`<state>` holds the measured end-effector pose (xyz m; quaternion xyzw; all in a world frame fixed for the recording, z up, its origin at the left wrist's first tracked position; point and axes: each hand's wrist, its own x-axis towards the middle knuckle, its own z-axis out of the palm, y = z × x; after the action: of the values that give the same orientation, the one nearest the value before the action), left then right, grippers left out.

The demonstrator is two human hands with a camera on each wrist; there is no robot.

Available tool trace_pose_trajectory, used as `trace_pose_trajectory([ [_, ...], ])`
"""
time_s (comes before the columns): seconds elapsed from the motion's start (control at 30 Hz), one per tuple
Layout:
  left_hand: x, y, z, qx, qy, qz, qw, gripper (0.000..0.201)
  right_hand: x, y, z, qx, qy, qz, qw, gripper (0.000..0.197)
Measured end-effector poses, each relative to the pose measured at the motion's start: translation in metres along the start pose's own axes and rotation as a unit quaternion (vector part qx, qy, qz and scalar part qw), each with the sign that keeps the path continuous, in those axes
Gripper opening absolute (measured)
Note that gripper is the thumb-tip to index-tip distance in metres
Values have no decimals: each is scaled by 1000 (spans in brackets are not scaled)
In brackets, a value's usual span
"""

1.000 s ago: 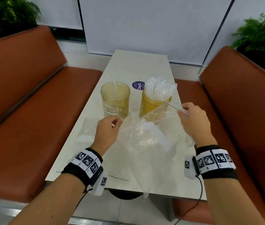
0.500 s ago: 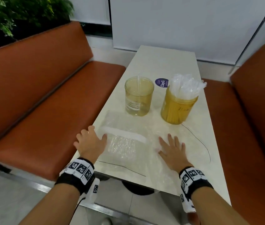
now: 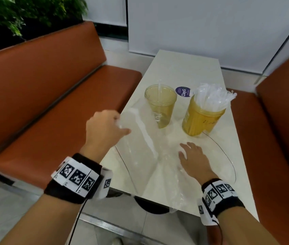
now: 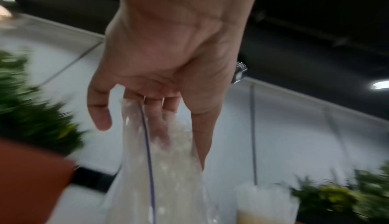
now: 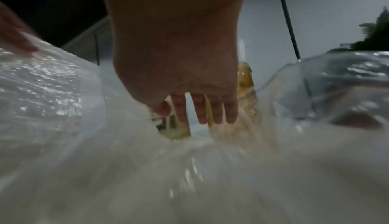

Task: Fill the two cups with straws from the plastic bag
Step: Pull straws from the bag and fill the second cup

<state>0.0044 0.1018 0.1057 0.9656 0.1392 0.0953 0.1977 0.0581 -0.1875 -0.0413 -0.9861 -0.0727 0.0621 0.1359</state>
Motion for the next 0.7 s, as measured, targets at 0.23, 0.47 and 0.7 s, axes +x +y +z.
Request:
trace_pose_trajectory([
  [0.23, 21, 70, -30, -9, 115, 99, 988, 39, -37, -100, -100, 207, 206, -251, 923, 58],
  [0.47, 23, 81, -21, -113, 84, 89, 986, 34, -43, -132, -93, 113, 170, -206, 957, 41],
  [0.7, 11, 80, -21, -288, 51, 176, 940, 64, -32, -113, -113, 226, 209, -219, 926, 23],
])
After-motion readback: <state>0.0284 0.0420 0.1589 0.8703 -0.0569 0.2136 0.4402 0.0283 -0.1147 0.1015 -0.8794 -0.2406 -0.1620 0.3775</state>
